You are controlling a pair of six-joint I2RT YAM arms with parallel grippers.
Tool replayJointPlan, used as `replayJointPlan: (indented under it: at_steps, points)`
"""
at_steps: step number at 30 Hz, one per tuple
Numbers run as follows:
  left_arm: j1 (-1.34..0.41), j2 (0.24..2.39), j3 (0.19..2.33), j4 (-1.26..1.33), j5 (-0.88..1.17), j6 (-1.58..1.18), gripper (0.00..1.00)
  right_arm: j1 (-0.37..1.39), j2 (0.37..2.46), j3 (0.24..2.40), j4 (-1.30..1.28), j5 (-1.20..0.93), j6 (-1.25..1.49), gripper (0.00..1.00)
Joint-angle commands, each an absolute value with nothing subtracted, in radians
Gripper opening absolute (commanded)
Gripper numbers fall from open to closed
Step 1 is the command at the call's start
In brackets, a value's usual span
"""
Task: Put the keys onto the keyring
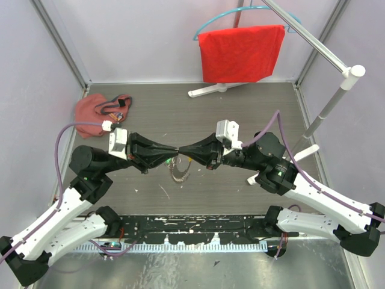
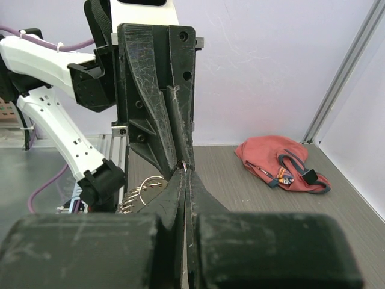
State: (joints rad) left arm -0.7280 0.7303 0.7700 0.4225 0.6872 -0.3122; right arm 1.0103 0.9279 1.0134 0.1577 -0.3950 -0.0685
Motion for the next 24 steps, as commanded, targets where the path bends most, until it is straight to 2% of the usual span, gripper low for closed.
replayJointPlan:
  at_steps: [1, 8, 14, 15, 17, 19, 24]
  points:
    - [-0.735, 0.730, 0.780, 0.461, 0.702, -0.317, 0.15, 1.010, 0.909, 1.030, 0.235, -0.411, -0.052, 0.01]
    - [-0.739, 0.736, 0.778, 0.463, 0.708, -0.317, 0.00, 1.011, 0.908, 1.031, 0.235, -0.413, -0.053, 0.01]
    - [-0.739, 0.725, 0.784, 0.428, 0.716, -0.289, 0.00, 1.010, 0.912, 1.038, 0.210, -0.418, -0.057, 0.01]
    - [-0.738, 0.721, 0.792, 0.399, 0.717, -0.270, 0.00, 1.010, 0.915, 1.046, 0.194, -0.417, -0.060, 0.03]
    - [-0.739, 0.713, 0.816, 0.329, 0.731, -0.220, 0.00, 1.010, 0.920, 1.067, 0.148, -0.418, -0.073, 0.17]
    - [-0.739, 0.704, 0.848, 0.244, 0.748, -0.156, 0.00, 1.010, 0.925, 1.090, 0.086, -0.422, -0.095, 0.26]
    - [-0.739, 0.683, 0.908, 0.049, 0.773, -0.033, 0.00, 1.010, 0.921, 1.132, -0.057, -0.430, -0.152, 0.45]
